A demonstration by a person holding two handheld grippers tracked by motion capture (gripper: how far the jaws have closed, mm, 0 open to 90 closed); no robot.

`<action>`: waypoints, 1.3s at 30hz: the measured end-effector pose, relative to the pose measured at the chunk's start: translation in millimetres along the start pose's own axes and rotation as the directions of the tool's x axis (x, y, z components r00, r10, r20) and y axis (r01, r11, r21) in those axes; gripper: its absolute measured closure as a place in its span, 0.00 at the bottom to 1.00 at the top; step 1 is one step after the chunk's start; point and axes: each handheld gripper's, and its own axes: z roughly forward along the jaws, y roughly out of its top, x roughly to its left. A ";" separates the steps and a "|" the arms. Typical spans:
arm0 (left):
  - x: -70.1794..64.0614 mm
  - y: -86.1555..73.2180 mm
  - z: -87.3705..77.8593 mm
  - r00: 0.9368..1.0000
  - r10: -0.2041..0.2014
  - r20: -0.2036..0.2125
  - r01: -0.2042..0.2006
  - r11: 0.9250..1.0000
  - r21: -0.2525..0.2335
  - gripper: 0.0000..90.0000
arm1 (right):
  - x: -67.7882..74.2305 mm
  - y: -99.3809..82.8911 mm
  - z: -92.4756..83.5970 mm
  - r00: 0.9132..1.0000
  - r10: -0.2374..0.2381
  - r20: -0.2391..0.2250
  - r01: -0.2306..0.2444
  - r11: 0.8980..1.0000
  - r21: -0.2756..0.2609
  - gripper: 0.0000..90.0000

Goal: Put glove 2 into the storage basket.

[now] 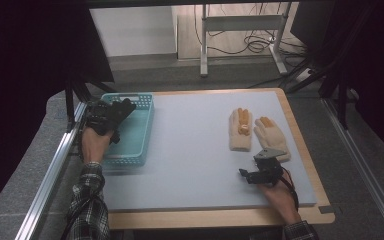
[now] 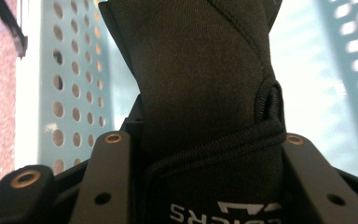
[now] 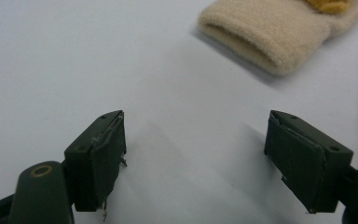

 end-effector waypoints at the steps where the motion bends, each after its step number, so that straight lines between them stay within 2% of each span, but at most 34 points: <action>1: 1.4 0.5 3.6 1.000 -0.001 -0.011 0.001 1.000 0.012 0.63 | 0.0 0.0 0.0 1.000 0.000 0.000 0.000 1.000 0.000 0.22; 4: 5.7 2.8 11.7 0.999 -0.005 -0.044 0.007 0.999 0.044 0.62 | -0.1 0.0 0.0 1.000 0.000 -0.001 0.000 1.000 0.000 0.22; 6: 7.2 4.3 15.5 0.999 -0.007 -0.045 0.010 0.999 0.054 0.62 | -0.1 0.0 0.0 1.000 0.000 -0.001 0.000 1.000 0.000 0.22; 10: 2.1 7.9 23.6 0.998 0.032 -0.054 -0.027 0.996 0.089 0.57 | -0.1 0.0 0.0 1.000 0.000 -0.001 0.000 1.000 0.000 0.22; 12: -1.8 9.4 27.4 0.995 0.066 -0.079 -0.057 0.993 0.104 0.49 | -0.1 0.0 0.0 1.000 0.000 -0.001 0.000 1.000 0.000 0.22; 14: -5.1 10.1 31.3 0.987 0.104 -0.120 -0.088 0.988 0.128 0.38 | 0.0 0.0 0.0 1.000 0.000 -0.001 0.000 1.000 0.000 0.22; 16: -5.5 10.3 32.9 0.983 0.123 -0.133 -0.103 0.984 0.145 0.26 | -0.1 0.0 0.0 1.000 0.000 -0.001 0.000 1.000 0.000 0.22; 20: 0.0 10.1 28.0 0.995 0.076 -0.059 -0.068 0.989 0.133 0.07 | -0.1 0.0 0.0 1.000 0.000 -0.001 0.000 1.000 0.000 0.22; 23: 3.9 9.1 18.3 0.998 0.058 -0.024 -0.055 0.993 0.100 0.04 | 0.0 0.0 0.0 1.000 0.000 0.000 0.000 1.000 0.000 0.22; 25: 7.3 7.5 11.0 0.999 0.043 0.017 -0.044 0.997 0.064 0.03 | 0.0 0.0 0.0 1.000 0.000 0.000 0.000 1.000 0.000 0.22; 29: 12.3 3.1 -1.9 0.994 0.028 0.107 -0.026 0.999 -0.022 0.02 | 0.1 0.0 0.0 1.000 0.000 0.001 0.000 1.000 0.000 0.22; 33: 11.7 -1.0 -8.8 0.990 0.039 0.139 -0.027 0.996 -0.087 0.02 | 0.1 -0.1 0.1 1.000 -0.001 0.001 0.001 1.000 -0.001 0.22; 36: 7.7 -3.7 -12.3 0.985 0.053 0.164 -0.031 0.991 -0.134 0.02 | 0.2 -0.1 0.0 1.000 -0.001 0.002 0.001 1.000 0.000 0.22; 39: 2.5 -5.0 -16.7 0.980 0.084 0.178 -0.054 0.985 -0.165 0.02 | 0.2 -0.1 0.0 1.000 -0.001 0.002 0.001 1.000 0.000 0.22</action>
